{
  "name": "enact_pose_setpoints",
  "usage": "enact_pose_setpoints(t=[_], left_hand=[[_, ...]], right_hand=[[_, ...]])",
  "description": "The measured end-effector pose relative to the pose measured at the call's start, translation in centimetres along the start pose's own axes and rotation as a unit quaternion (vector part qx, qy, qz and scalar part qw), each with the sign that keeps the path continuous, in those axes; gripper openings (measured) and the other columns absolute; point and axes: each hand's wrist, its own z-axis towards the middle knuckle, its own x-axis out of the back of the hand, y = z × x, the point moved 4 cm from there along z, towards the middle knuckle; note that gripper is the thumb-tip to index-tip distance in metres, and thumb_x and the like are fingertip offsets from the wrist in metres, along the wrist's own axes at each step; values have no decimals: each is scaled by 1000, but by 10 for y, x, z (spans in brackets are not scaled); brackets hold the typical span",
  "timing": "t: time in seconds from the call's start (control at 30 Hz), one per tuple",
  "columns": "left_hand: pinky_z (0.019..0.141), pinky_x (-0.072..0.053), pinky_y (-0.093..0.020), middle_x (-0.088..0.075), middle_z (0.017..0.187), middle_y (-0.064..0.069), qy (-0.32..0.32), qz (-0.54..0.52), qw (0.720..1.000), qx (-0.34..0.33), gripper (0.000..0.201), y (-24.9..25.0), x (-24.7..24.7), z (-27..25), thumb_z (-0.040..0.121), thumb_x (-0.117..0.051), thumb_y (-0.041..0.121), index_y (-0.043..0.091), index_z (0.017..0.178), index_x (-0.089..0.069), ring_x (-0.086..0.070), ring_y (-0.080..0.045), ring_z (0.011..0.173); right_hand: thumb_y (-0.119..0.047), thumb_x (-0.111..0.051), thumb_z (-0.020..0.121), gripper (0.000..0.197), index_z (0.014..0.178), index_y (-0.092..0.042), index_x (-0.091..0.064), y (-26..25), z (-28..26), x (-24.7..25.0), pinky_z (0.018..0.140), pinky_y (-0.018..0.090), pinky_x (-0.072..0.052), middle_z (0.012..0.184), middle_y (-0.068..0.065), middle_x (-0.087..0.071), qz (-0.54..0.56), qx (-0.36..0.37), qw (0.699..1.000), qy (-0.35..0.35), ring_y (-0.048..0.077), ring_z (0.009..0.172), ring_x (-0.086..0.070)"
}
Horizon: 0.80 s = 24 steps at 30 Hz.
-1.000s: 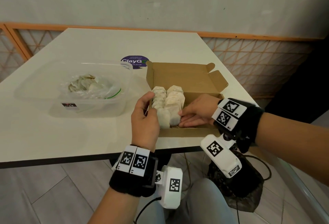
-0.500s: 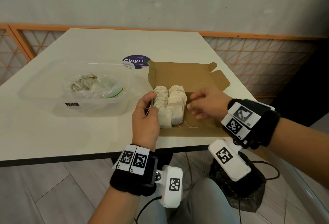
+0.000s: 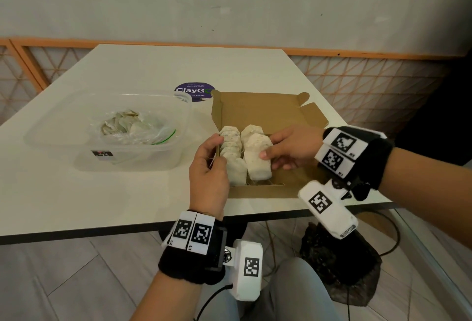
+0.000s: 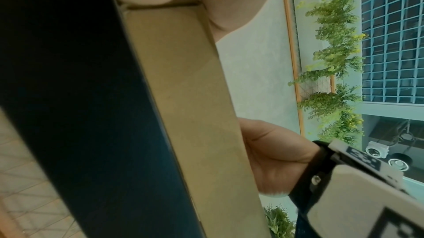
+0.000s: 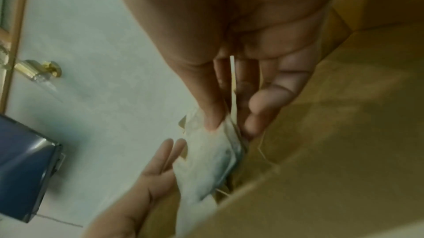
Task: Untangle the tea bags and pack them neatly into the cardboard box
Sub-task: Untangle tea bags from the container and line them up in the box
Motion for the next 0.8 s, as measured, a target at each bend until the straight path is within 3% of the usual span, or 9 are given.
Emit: enact_pose_setpoints(t=[0.1,0.27,0.37,0.5,0.7,0.8], left_hand=[[103,-45,-47,-63,123,-6,1,-3,1000,0,45,1,0,-1,88,-41,-13,25,102,-63,-59,-19,117],[104,-44,-47,-61,126,-7,-2,0,1000,-4,46,1,0,0,88,-42,-13,26,101,-62,-57,-19,119],[104,-44,-46,-61,126,-6,-6,5,1000,-6,45,1,1,0,88,-43,-12,26,101,-62,-57,-18,119],[104,-44,-45,-61,126,-5,-7,9,1000,-8,43,1,1,0,88,-44,-11,25,103,-62,-57,-16,119],[104,-44,-45,-62,126,-4,-3,9,1000,-13,43,1,1,-1,89,-45,-10,26,102,-63,-57,-16,118],[102,-46,-46,-62,126,-5,-4,9,1000,-11,45,2,1,-1,88,-44,-10,29,100,-63,-58,-17,118]], right_hand=[[-9,-61,86,35,119,2,-55,-2,0,-1,45,13,-46,82,9,-61,-1,-34,998,-44,11,63,-56],[-5,-59,88,34,121,3,-53,-3,12,-4,57,21,-55,80,12,-63,26,-62,998,0,13,57,-63],[-6,-61,87,30,114,-1,-52,-5,12,-2,62,23,-55,91,16,-64,38,-53,998,15,18,68,-62],[0,-68,79,32,103,-7,-48,0,0,7,59,25,-56,97,20,-65,14,-31,999,30,22,69,-64],[0,-54,89,36,125,-1,-48,15,-12,-2,65,25,-55,110,22,-63,-7,-9,999,37,21,78,-63],[-1,-45,92,35,126,-8,-52,10,-8,-13,66,26,-49,91,11,-59,-97,29,995,25,17,74,-54]])
